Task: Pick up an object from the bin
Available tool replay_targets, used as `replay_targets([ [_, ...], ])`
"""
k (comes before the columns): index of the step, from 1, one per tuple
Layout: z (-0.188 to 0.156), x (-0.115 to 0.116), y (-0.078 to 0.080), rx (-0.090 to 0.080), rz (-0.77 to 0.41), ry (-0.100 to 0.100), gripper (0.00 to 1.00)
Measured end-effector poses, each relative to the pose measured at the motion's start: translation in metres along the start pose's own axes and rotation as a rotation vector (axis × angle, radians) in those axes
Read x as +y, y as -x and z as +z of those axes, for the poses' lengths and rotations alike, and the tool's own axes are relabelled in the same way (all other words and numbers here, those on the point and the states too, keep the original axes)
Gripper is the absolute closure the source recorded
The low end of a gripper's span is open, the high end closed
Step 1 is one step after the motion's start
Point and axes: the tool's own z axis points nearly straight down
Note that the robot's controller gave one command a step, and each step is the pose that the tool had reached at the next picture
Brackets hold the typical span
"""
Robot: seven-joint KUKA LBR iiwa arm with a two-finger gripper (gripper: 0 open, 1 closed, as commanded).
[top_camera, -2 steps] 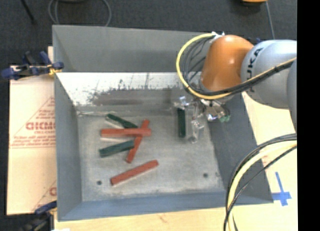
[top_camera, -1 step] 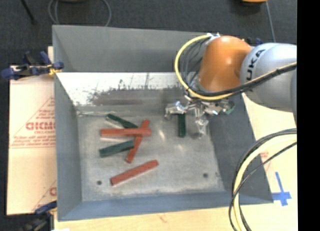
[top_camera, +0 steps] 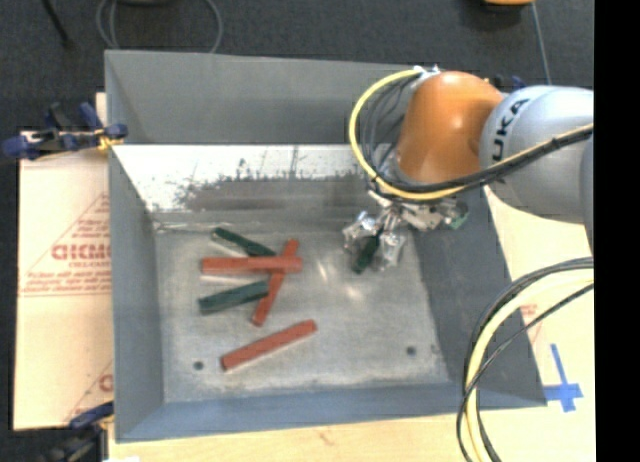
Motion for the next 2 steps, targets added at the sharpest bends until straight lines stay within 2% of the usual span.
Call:
replay_targets([
  [1, -0.150, 0.031, 0.009, 0.001, -0.027, -0.002, 1.00],
  [2, -0.151, 0.046, 0.009, 0.007, -0.123, 0.007, 1.00],
])
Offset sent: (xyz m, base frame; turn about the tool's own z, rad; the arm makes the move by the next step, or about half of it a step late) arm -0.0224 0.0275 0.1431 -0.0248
